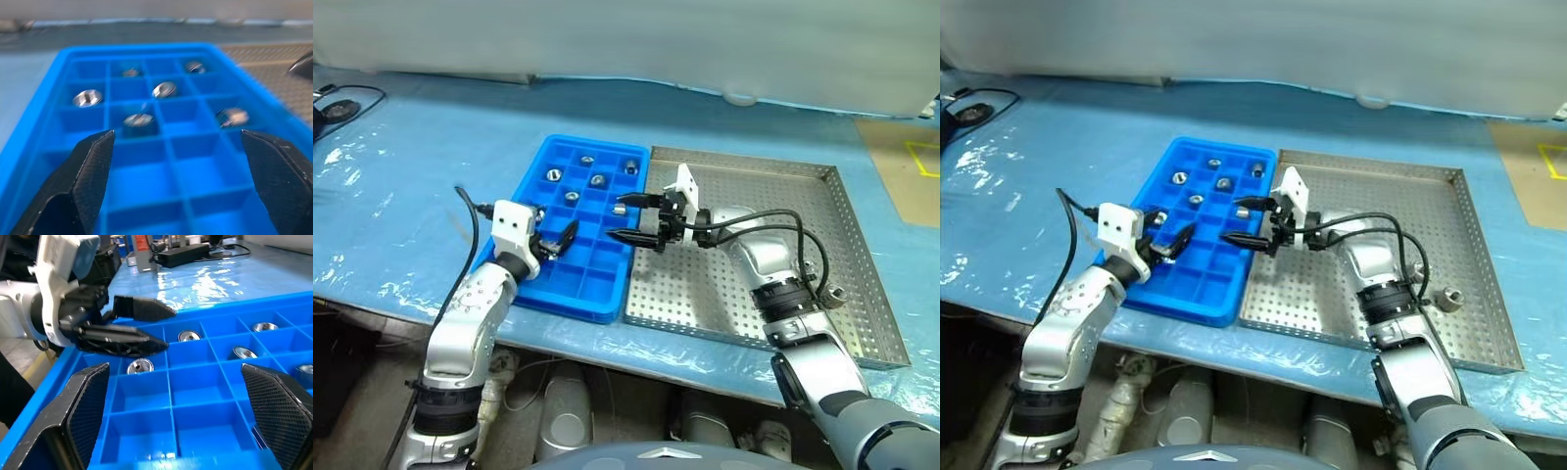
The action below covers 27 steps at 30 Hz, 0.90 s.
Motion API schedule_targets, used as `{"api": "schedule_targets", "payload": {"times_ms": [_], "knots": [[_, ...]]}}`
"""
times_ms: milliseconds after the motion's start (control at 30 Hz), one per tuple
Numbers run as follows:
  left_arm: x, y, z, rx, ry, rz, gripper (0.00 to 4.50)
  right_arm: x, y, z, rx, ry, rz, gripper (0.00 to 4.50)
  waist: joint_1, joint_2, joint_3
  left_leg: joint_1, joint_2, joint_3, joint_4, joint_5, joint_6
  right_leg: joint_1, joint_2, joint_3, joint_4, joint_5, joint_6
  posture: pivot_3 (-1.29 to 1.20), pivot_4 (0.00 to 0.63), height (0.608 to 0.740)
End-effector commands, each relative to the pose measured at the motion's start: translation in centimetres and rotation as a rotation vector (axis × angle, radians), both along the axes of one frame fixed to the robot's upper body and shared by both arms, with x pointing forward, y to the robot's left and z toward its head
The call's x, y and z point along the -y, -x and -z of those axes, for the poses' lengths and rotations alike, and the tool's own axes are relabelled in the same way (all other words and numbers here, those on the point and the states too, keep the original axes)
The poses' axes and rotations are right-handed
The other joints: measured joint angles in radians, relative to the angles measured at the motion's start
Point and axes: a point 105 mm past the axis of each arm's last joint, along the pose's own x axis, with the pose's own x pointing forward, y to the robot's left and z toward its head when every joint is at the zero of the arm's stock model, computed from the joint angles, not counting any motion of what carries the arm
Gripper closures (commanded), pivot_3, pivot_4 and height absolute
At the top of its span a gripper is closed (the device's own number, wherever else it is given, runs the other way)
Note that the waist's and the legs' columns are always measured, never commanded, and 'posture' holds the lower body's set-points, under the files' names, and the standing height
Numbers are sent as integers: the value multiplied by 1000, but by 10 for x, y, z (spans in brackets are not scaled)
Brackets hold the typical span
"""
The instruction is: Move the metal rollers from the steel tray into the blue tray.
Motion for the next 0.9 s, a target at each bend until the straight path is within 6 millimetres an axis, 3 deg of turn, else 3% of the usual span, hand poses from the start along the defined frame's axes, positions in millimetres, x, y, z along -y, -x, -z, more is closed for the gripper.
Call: {"api": "schedule_targets", "payload": {"times_ms": [33, 467, 600, 733, 900], "knots": [[27, 0, -15, 66, 31, 150, 169, 19, 0, -16, 68, -14, 79, 0, -12, 0, 0, 0, 0, 0, 0, 0, 0, 0, 0, 0, 0, 0, 0, 204, 150, 740], [110, -19, -12, 61, 39, 564, 169, 101, 36, -18, 63, 38, 475, 0, -169, 0, 0, 7, -2, 5, -1, 3, -4, 2, 2, 10, 0, 1, 2, -282, 150, 740], [131, -21, -9, 60, 16, 688, 169, 135, 50, 11, -41, 149, 709, 0, -216, 0, -1, 9, -4, 9, -1, 2, -3, 1, 3, 16, -2, 0, 6, -389, 150, 740], [141, -22, -10, 71, -2, 759, 169, 141, 66, 28, -128, 186, 772, 0, -262, 0, -1, 10, -4, 12, -1, 0, 2, 0, 3, 18, -3, -2, 12, -442, 150, 740], [143, -28, -12, 90, -2, 752, 169, 148, 57, 30, -158, 202, 844, 0, -293, 0, -1, 9, -5, 14, 3, -1, 3, -1, 2, 20, -3, -1, 15, -431, 150, 740]]}}
